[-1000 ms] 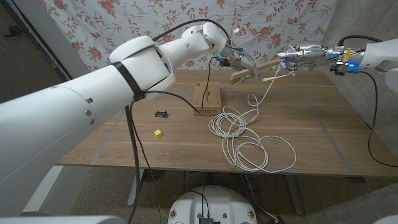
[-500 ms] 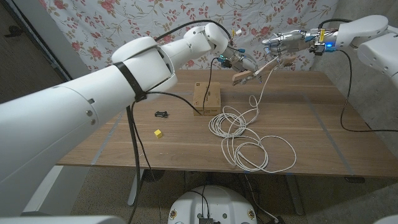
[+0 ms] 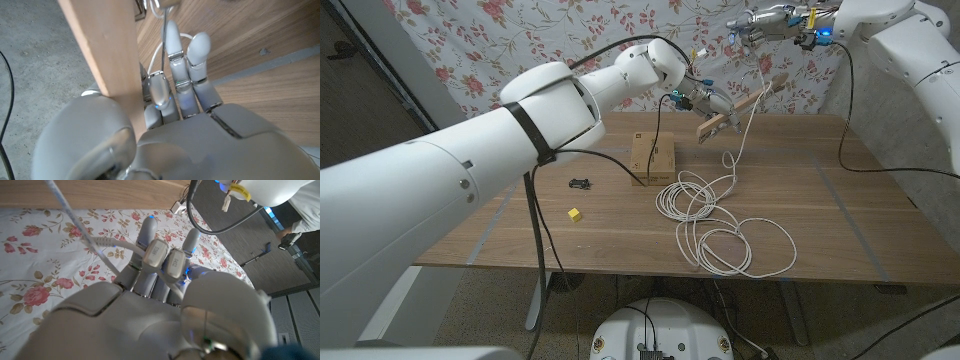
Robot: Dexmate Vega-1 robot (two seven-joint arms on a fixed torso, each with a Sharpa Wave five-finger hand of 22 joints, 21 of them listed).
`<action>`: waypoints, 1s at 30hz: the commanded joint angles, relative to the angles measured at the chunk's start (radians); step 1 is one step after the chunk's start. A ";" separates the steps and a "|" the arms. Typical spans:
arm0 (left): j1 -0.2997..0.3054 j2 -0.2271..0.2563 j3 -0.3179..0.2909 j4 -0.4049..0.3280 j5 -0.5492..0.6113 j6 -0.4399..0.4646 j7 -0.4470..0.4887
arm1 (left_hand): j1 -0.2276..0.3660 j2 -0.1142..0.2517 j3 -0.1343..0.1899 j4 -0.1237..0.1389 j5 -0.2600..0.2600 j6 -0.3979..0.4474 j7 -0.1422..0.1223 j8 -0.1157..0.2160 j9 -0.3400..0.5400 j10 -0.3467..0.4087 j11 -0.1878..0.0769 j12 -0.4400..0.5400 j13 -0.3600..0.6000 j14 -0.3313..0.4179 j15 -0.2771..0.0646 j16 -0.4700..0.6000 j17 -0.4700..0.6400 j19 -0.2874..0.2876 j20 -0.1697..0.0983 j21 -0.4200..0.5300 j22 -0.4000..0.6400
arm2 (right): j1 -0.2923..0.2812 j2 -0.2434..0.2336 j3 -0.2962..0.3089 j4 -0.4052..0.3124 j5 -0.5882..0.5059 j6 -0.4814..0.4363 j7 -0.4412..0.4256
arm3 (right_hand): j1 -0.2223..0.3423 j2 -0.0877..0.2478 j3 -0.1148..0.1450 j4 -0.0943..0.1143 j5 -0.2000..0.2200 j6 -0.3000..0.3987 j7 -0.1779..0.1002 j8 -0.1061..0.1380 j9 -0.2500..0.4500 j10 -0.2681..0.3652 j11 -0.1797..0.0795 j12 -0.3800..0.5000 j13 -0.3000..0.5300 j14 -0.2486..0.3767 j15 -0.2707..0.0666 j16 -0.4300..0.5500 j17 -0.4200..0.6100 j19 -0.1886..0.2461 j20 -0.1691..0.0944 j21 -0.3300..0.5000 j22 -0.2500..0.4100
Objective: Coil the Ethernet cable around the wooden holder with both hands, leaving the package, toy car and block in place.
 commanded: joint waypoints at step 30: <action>0.005 -0.005 -0.010 0.002 -0.022 0.015 0.053 | 0.126 0.114 -0.006 0.002 0.004 0.012 0.010 0.006 0.005 0.002 -0.010 0.001 0.000 0.216 -0.178 0.587 0.528 0.026 -0.035 0.011 0.012 | 0.137 0.177 -0.196 0.182 -0.211 0.056 0.008 | -0.214 -0.187 -0.213 -0.053 -0.038 -0.398 -0.031 -0.388 -0.320 -0.616 0.136 -0.820 -0.879 -0.526 0.135 -0.725 -0.690 -0.264 0.181 -0.223 -0.017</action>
